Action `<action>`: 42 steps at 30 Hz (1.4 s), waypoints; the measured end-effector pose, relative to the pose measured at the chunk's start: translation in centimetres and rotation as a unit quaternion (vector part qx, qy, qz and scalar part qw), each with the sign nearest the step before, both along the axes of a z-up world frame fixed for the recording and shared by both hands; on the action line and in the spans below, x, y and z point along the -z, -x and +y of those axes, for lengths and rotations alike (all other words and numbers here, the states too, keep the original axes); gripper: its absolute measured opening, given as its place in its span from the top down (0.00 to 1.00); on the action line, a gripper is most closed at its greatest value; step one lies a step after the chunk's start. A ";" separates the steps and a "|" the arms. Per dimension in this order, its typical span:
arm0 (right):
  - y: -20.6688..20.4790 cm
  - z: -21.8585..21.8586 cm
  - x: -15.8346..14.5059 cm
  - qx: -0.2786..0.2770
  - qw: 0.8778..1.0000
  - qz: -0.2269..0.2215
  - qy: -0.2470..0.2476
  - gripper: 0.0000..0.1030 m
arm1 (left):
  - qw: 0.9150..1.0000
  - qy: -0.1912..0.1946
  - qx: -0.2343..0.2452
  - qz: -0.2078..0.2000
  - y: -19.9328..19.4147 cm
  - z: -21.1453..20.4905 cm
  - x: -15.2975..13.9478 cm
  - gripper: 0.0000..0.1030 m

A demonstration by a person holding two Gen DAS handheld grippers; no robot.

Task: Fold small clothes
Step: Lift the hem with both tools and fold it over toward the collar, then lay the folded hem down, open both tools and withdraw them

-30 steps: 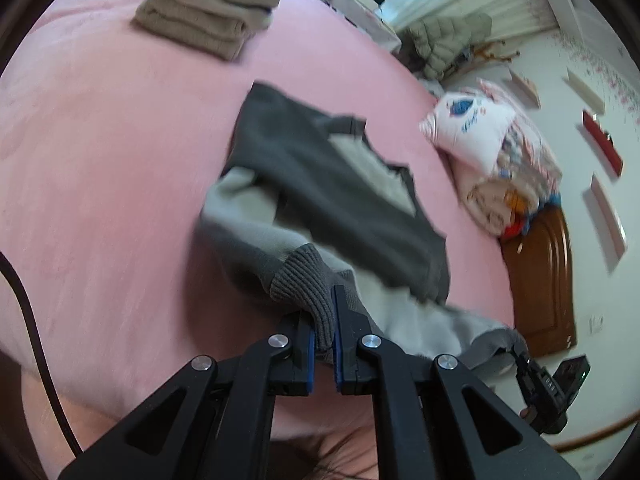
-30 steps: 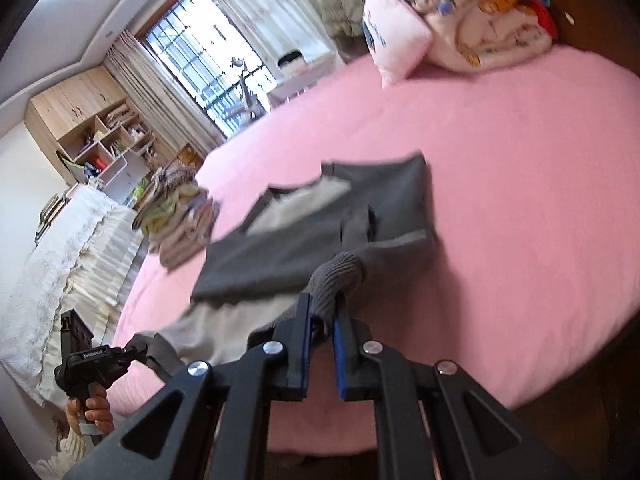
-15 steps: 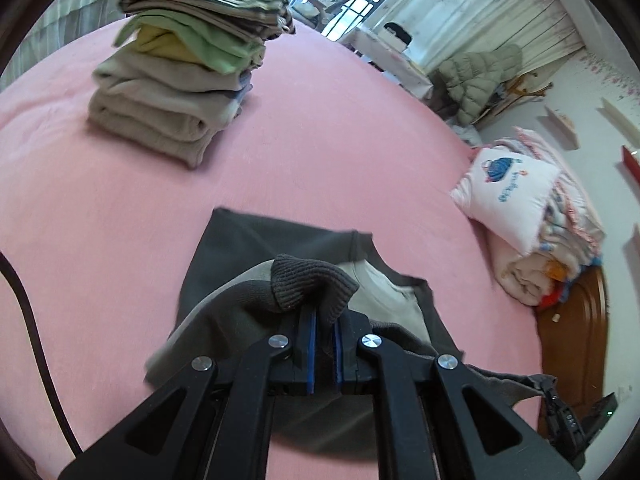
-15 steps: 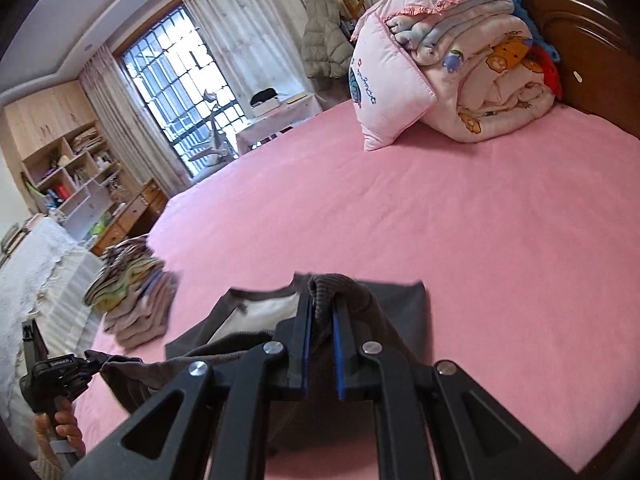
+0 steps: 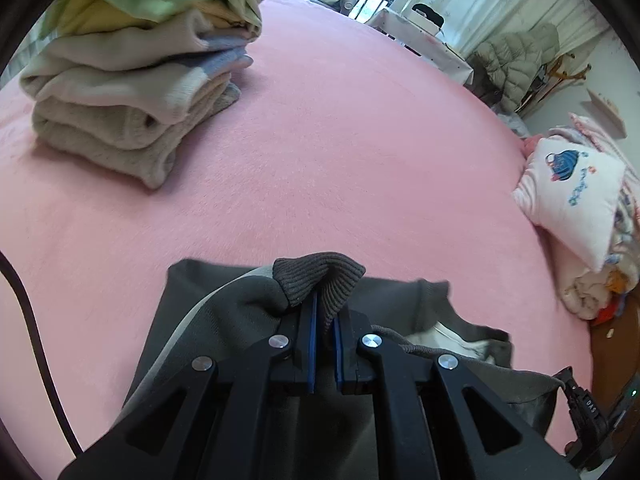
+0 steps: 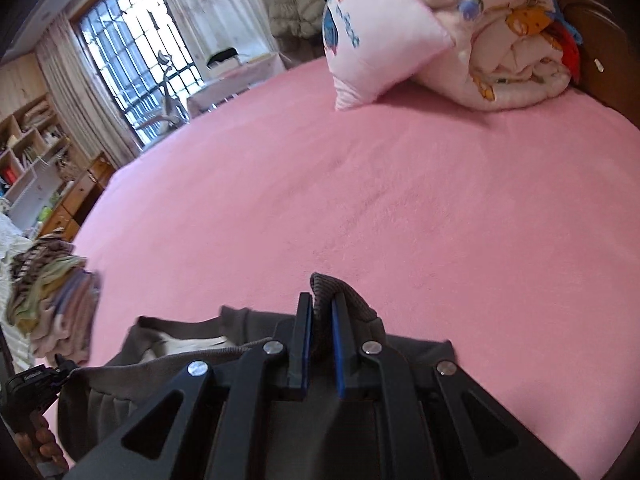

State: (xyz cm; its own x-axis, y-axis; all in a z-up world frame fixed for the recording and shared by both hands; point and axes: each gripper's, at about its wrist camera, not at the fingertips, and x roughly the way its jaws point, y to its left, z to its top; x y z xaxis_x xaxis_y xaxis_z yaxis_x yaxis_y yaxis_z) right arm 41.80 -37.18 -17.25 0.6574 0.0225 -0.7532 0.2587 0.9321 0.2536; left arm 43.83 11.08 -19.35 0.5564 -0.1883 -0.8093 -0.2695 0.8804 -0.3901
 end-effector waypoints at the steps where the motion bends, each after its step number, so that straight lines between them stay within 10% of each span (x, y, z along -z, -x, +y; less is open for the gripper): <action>1: -0.6 0.0 0.7 0.002 1.000 0.005 0.001 0.92 | 1.000 -0.004 -0.001 0.000 -0.6 -0.2 0.5 0.96; 7: -2.7 0.0 4.4 -0.005 0.998 0.060 -0.009 0.89 | 1.000 -0.017 -0.005 0.024 -2.4 -0.7 4.1 0.92; 14: -0.8 0.7 2.2 -0.039 0.998 0.057 -0.004 0.54 | 0.999 -0.010 0.033 0.034 -2.4 -0.4 3.9 0.76; 20: 2.7 3.4 -2.4 -0.081 0.996 0.026 0.024 0.54 | 0.997 -0.049 0.057 -0.009 1.5 -0.9 -2.2 0.31; 25: 6.4 7.4 -4.5 -0.139 0.990 -0.009 0.034 0.54 | 0.994 -0.061 0.077 -0.049 6.3 -1.9 -4.4 0.27; 34: 10.1 15.7 1.3 -0.234 0.968 0.028 0.087 0.54 | 0.976 -0.205 0.061 -0.027 10.1 -3.2 3.0 0.27; 42: 11.9 10.0 4.4 -0.192 0.973 0.047 0.116 0.74 | 0.963 -0.260 0.071 -0.028 9.7 -2.2 6.1 0.24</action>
State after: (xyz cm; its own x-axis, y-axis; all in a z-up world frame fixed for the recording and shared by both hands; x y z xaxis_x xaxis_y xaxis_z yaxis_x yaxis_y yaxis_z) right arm 29.92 -27.16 -21.65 0.5619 0.0752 -0.8238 -0.1085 0.9940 0.0167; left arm 34.09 8.92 -25.43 0.5999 0.1567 -0.7846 -0.1236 0.9870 0.1026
